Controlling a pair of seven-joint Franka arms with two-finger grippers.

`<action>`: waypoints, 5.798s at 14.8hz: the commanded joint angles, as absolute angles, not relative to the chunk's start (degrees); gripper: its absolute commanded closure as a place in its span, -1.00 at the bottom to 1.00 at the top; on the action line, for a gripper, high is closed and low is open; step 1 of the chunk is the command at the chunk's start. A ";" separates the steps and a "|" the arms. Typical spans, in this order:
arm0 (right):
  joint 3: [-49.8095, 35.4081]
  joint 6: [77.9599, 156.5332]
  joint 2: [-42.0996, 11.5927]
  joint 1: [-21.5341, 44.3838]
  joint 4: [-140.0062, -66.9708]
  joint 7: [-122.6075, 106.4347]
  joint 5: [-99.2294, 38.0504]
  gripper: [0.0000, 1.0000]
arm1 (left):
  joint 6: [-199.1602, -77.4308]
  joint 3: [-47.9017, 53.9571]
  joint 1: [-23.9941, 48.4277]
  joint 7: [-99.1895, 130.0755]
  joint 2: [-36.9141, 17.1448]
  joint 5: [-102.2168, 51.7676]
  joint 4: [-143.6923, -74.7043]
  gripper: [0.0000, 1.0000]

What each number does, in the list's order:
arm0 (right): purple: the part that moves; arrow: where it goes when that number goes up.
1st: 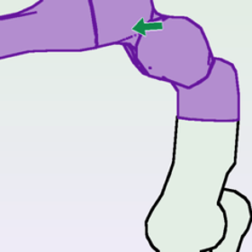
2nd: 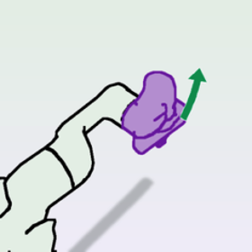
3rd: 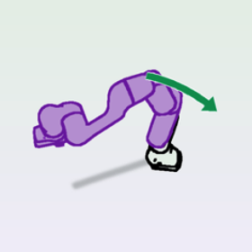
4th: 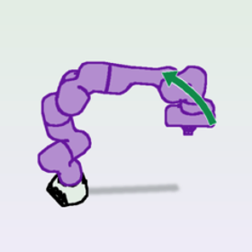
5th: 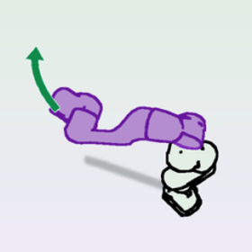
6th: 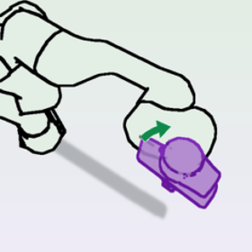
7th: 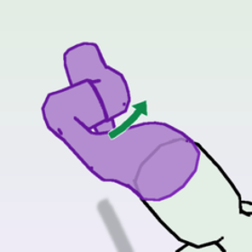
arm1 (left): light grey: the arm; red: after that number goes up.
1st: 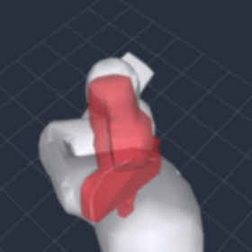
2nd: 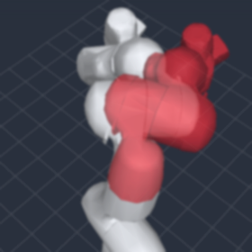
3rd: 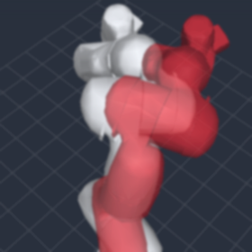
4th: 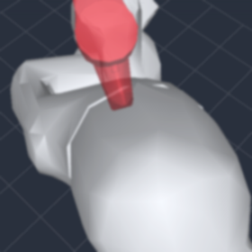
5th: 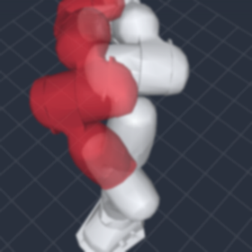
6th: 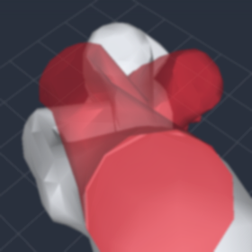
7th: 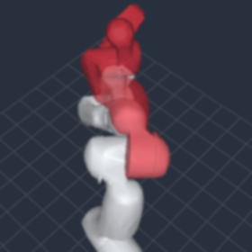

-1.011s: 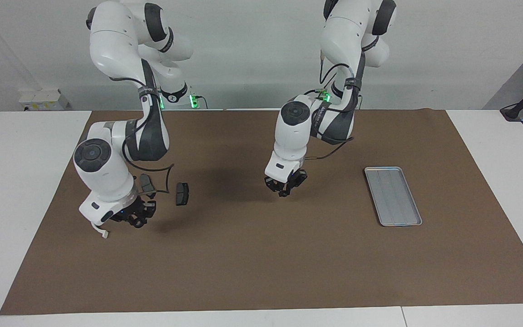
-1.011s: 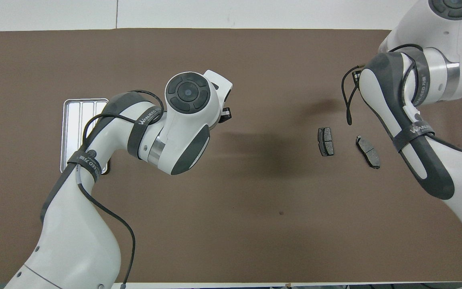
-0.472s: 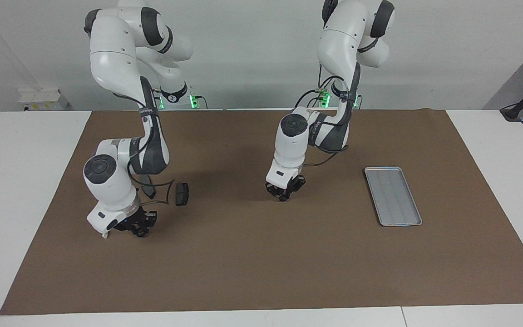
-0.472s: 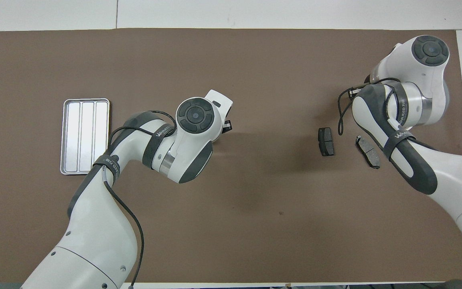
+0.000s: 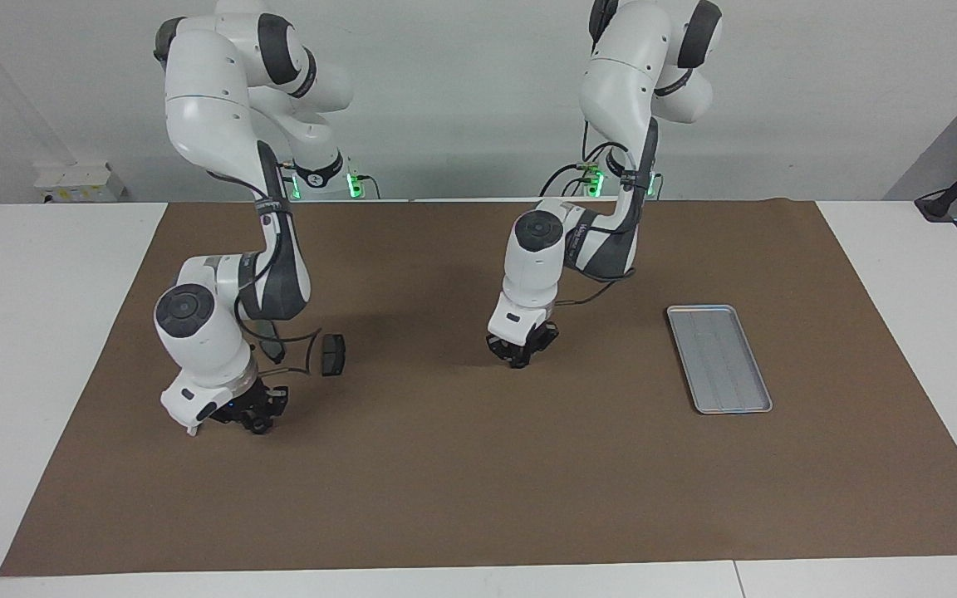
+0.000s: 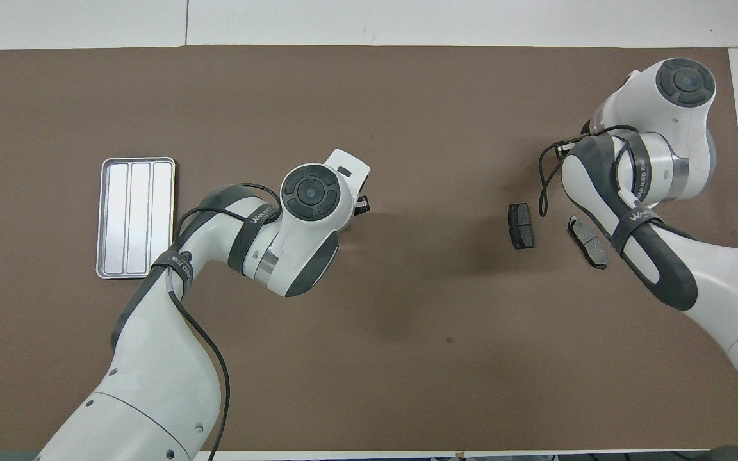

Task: Place bearing gear from tray to pile

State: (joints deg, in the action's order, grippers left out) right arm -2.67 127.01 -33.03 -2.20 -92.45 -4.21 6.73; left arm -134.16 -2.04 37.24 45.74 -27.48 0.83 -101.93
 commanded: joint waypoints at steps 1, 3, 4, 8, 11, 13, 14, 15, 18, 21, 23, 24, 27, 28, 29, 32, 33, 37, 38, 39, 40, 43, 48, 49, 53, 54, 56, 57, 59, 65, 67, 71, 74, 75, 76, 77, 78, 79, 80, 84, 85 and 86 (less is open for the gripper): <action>-3.52 128.32 -32.26 -2.99 -93.69 -5.63 5.71 -1.00 | -134.48 -3.08 37.97 46.32 -25.49 1.93 -104.07 -0.99; -3.52 127.36 -31.73 -2.29 -93.60 -5.45 5.71 -1.00 | -128.89 -3.08 37.27 45.53 -25.05 1.93 -100.57 -1.00; -3.60 126.66 -31.21 -2.11 -93.43 -5.36 5.71 -1.00 | -124.76 -3.08 36.83 44.48 -23.92 1.85 -98.55 -1.00; -3.60 119.03 -27.69 3.76 -91.33 5.40 5.71 -1.00 | -115.68 -3.08 29.47 36.85 -11.63 1.32 -97.30 -1.00; -3.69 111.99 -27.77 12.36 -86.15 25.77 4.75 -1.00 | -111.28 -3.25 19.29 26.23 -3.10 1.58 -96.51 -1.00; -3.69 112.58 -27.77 18.95 -85.78 40.72 2.64 -1.00 | -109.08 -3.25 11.37 17.27 0.25 1.84 -94.76 -1.00; -3.69 112.94 -27.86 21.16 -85.69 46.52 2.64 -1.00 | -108.03 -3.25 8.03 13.14 0.44 1.85 -93.09 -1.00; -3.69 112.85 -28.30 23.53 -85.52 51.72 2.72 -1.00 | -106.19 -3.16 5.04 9.70 0.27 1.76 -90.47 -1.00; -3.60 112.85 -34.61 29.87 -78.86 61.06 3.51 -1.00 | -104.34 -3.16 -1.21 3.96 -0.09 1.50 -89.03 -1.00; -3.52 114.43 -38.66 33.13 -75.68 65.03 3.78 -1.00 | -98.54 -3.16 -2.20 2.64 1.23 1.58 -91.14 -1.00; -3.17 115.31 -40.51 34.45 -74.54 65.74 3.87 -1.00 | -96.59 -2.99 -1.32 2.64 1.49 1.84 -91.49 -1.00; -3.16 115.31 -41.30 34.71 -73.31 66.09 3.87 -1.00 | -96.33 -2.55 -1.23 2.64 1.06 1.93 -91.15 -1.00; -3.08 115.49 -44.81 35.42 -70.06 67.49 3.95 -1.00 | -93.88 -1.76 0.96 2.29 1.05 2.02 -90.79 -1.00; -2.99 115.66 -45.52 35.68 -69.70 67.59 4.30 -1.00 | -92.91 -1.50 1.31 1.33 1.05 2.11 -90.79 -1.00; -2.99 115.75 -45.79 35.68 -69.78 67.59 5.09 -1.00 | -92.12 -1.49 2.19 1.41 1.05 2.11 -90.70 -1.00; -2.81 115.93 -47.37 35.77 -69.52 67.68 5.62 -0.97 | -89.84 -0.97 2.64 1.41 1.67 2.20 -90.18 -1.00; -2.81 115.93 -47.72 35.77 -69.09 67.76 5.62 -0.94 | -88.78 -1.05 2.72 1.41 1.67 2.20 -89.83 -1.00; -2.81 115.66 -47.99 35.68 -68.82 67.76 5.63 -0.46 | -83.76 -0.70 3.86 1.32 3.25 1.76 -90.70 -1.00; -2.81 115.66 -47.99 35.68 -68.82 67.76 5.63 -0.19 | -83.50 -0.70 4.22 1.32 3.25 1.50 -90.70 -1.00; -2.81 115.66 -47.99 35.68 -68.82 67.76 5.63 -0.01 | -83.32 -0.70 4.39 1.32 3.25 1.06 -90.44 -1.00; -2.81 115.66 -47.99 35.68 -68.82 67.76 5.54 0.17 | -83.49 -0.70 4.92 1.49 3.16 0.97 -90.35 -1.00; -2.81 115.93 -47.99 35.68 -68.73 68.03 5.54 0.63 | -83.85 -0.96 5.45 1.76 3.25 -0.17 -90.61 -1.00; -2.73 115.93 -47.99 35.16 -68.82 68.03 5.80 1.00 | -83.85 -1.32 4.48 0.97 3.25 -0.18 -90.88 -1.00; -2.64 114.97 -47.47 34.63 -68.73 67.59 6.50 1.00 | -83.85 -1.49 4.22 0.53 3.25 -0.09 -90.79 -1.00; -3.25 104.09 -40.72 26.84 -68.73 51.73 6.42 1.00 | -84.29 -1.49 2.81 1.23 3.25 -0.17 -90.88 -1.00; -3.51 101.89 -38.87 24.02 -68.82 46.11 6.24 1.00 | -84.29 -1.41 2.90 1.14 3.25 -0.09 -90.88 -1.00; -3.60 97.84 -35.87 19.45 -68.82 35.04 6.07 1.00 | -84.72 -1.32 3.34 0.71 3.25 -0.09 -90.97 -1.00; -3.60 97.47 -34.55 17.25 -69.08 29.41 5.98 1.00 | -85.60 -1.32 3.60 0.79 3.16 -0.09 -90.88 -1.00; -3.52 97.56 -33.93 13.12 -69.96 20.69 5.98 1.00 | -86.39 -0.71 3.78 0.79 3.16 -0.17 -90.97 -1.00; -3.60 114.58 -30.32 4.31 -85.76 6.60 5.89 1.00 | -87.71 -0.62 5.62 1.14 3.08 -0.18 -90.97 -1.00; -3.60 119.42 -30.67 3.61 -88.67 6.33 5.89 1.00 | -87.71 -0.70 5.63 0.88 3.08 -0.18 -91.05 -1.00; -3.60 124.88 -32.43 3.34 -90.61 6.42 5.89 1.00 | -87.63 -0.70 5.63 1.14 3.08 -0.18 -91.05 -1.00; -3.60 127.25 -32.87 3.34 -91.84 6.85 5.80 1.00 | -87.45 -0.62 5.63 0.88 3.08 -0.18 -91.05 -1.00; -3.52 128.83 -32.87 3.25 -92.89 6.77 5.80 1.00 | -87.63 -0.62 5.71 0.79 3.08 -0.18 -91.05 -1.00; -3.60 130.33 -32.87 3.08 -93.77 6.77 5.80 1.00 | -87.71 -0.62 6.15 1.05 3.08 -0.18 -91.05 -1.00; -3.52 130.78 -32.87 3.08 -94.13 6.85 5.80 1.00 | -87.71 -0.62 6.33 1.23 3.08 -0.18 -91.05 -1.00; -3.52 130.78 -32.87 3.08 -94.13 6.86 5.80 1.00 | -87.80 -0.62 6.42 1.32 3.08 -0.18 -91.05 -1.00; -3.52 130.78 -32.87 3.16 -94.13 6.86 5.80 1.00 | -87.89 -0.62 6.42 1.32 3.08 -0.18 -91.05 -1.00; -3.52 130.69 -32.87 3.16 -94.13 7.03 5.80 1.00 | -88.33 -0.62 6.42 1.32 3.08 -0.18 -91.05 -1.00; -3.52 130.26 -32.78 3.51 -94.13 7.56 5.80 -1.00 | -91.83 -0.62 6.33 1.41 3.43 -0.18 -92.98 -1.00; -3.52 129.99 -32.78 3.52 -94.04 7.56 5.89 -1.00 | -93.85 -0.62 6.42 1.41 4.30 -0.18 -94.90 -1.00; -3.52 129.82 -32.70 3.52 -94.04 7.56 5.89 -1.00 | -96.30 -0.62 6.42 1.49 5.44 -0.18 -97.62 -1.00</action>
State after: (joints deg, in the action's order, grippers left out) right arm -2.75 129.42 -33.71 4.16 -92.68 7.36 6.19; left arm -91.46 -0.06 5.77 1.46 2.47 0.38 -91.86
